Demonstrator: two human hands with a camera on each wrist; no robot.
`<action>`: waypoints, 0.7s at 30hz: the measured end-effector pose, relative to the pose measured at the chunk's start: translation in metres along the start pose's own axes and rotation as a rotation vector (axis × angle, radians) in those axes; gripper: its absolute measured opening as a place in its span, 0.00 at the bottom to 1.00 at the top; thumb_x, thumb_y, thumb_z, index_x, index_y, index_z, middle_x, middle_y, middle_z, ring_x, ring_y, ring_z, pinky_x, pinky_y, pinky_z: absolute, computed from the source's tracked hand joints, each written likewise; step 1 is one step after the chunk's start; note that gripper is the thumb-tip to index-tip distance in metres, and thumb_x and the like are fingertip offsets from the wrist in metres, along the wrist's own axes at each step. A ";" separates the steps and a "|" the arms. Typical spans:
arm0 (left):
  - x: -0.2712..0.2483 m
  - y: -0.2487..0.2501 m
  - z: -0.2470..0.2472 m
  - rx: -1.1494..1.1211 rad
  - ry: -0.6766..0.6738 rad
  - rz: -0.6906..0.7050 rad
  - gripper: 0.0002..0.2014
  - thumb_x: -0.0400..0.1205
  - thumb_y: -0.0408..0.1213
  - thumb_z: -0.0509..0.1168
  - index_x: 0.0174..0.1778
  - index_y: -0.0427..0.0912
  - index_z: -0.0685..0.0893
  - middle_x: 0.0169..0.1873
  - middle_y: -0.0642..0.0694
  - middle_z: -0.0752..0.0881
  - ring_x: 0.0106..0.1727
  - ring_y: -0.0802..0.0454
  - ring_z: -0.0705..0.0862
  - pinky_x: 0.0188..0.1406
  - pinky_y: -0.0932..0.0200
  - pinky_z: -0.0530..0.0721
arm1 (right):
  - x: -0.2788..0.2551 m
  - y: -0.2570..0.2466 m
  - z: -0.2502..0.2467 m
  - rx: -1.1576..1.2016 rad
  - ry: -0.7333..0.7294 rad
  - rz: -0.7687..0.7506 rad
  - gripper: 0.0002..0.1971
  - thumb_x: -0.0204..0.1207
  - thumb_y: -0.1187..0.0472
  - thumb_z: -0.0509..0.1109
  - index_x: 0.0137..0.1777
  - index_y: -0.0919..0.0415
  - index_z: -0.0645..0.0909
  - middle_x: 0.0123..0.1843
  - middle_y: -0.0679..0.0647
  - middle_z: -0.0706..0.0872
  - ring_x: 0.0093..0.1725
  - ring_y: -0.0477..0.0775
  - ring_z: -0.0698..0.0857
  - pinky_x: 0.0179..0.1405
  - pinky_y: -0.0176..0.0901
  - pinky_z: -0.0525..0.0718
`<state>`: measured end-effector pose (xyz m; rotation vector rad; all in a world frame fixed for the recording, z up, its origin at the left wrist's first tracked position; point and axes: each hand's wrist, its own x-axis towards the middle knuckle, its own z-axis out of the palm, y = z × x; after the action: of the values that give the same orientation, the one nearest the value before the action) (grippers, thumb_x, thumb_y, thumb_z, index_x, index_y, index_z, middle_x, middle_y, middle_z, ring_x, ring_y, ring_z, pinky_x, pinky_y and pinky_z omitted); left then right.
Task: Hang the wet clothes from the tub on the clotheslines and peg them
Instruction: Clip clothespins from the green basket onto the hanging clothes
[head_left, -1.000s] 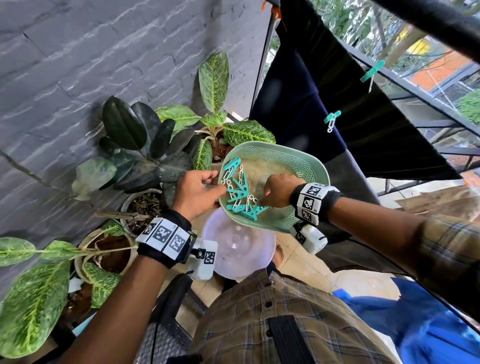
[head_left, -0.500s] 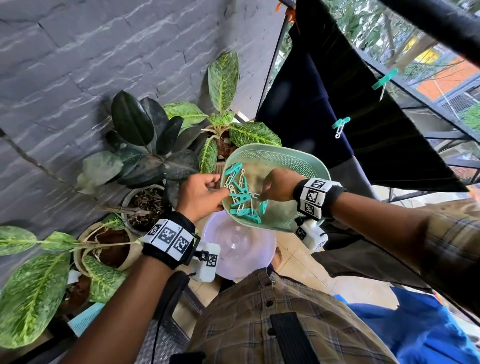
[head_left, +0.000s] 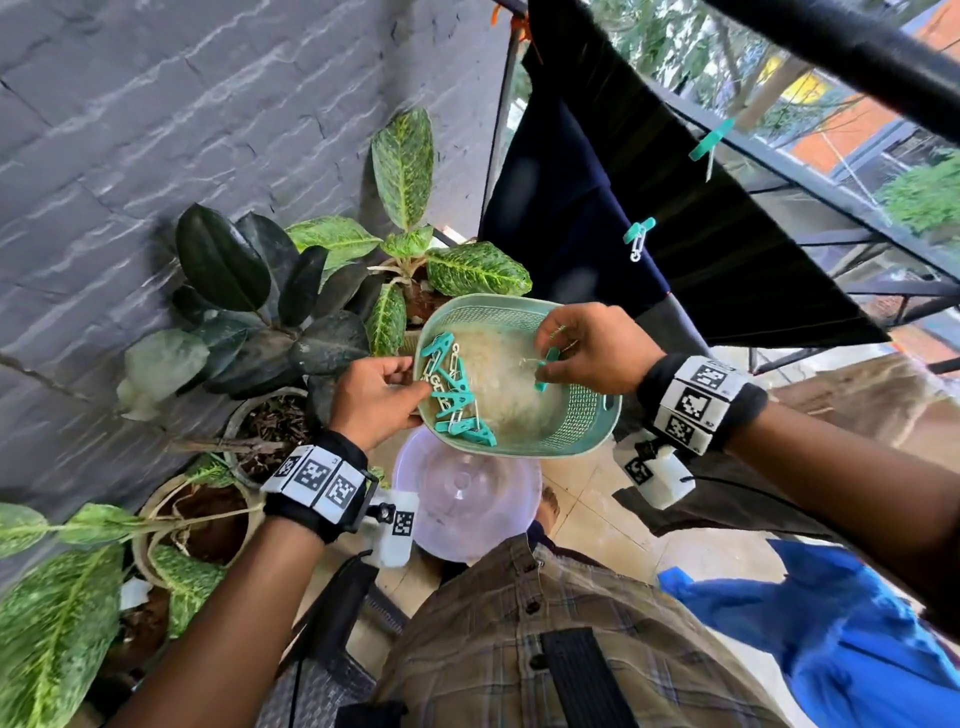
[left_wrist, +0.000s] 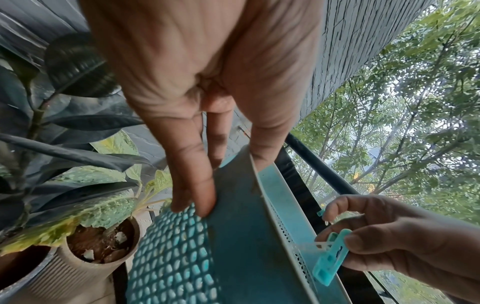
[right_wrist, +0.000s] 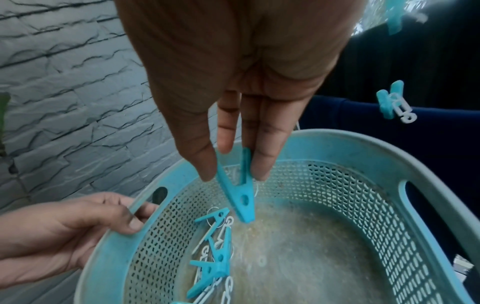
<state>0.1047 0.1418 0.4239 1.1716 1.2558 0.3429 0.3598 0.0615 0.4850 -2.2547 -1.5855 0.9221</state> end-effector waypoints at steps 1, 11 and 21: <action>0.001 0.000 0.004 0.007 -0.010 -0.001 0.12 0.77 0.24 0.71 0.55 0.38 0.89 0.46 0.43 0.93 0.47 0.46 0.93 0.43 0.41 0.92 | -0.007 0.006 -0.001 0.048 0.021 0.014 0.16 0.60 0.54 0.86 0.46 0.45 0.85 0.40 0.46 0.91 0.41 0.45 0.89 0.49 0.47 0.89; 0.008 -0.005 0.055 0.131 -0.139 -0.011 0.13 0.76 0.23 0.71 0.47 0.46 0.91 0.44 0.44 0.93 0.49 0.42 0.92 0.45 0.36 0.91 | -0.101 0.118 -0.043 0.333 0.536 0.181 0.12 0.66 0.65 0.83 0.38 0.45 0.89 0.39 0.43 0.92 0.41 0.45 0.91 0.51 0.47 0.89; 0.004 0.001 0.116 0.348 -0.183 0.076 0.13 0.75 0.27 0.73 0.46 0.52 0.91 0.39 0.54 0.93 0.40 0.58 0.92 0.27 0.65 0.85 | -0.158 0.257 -0.043 0.168 0.611 0.512 0.14 0.69 0.68 0.79 0.33 0.45 0.86 0.38 0.52 0.93 0.35 0.37 0.86 0.42 0.26 0.83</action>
<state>0.2061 0.0888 0.4070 1.5144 1.1393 0.0697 0.5479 -0.1740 0.4407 -2.5179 -0.6661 0.3639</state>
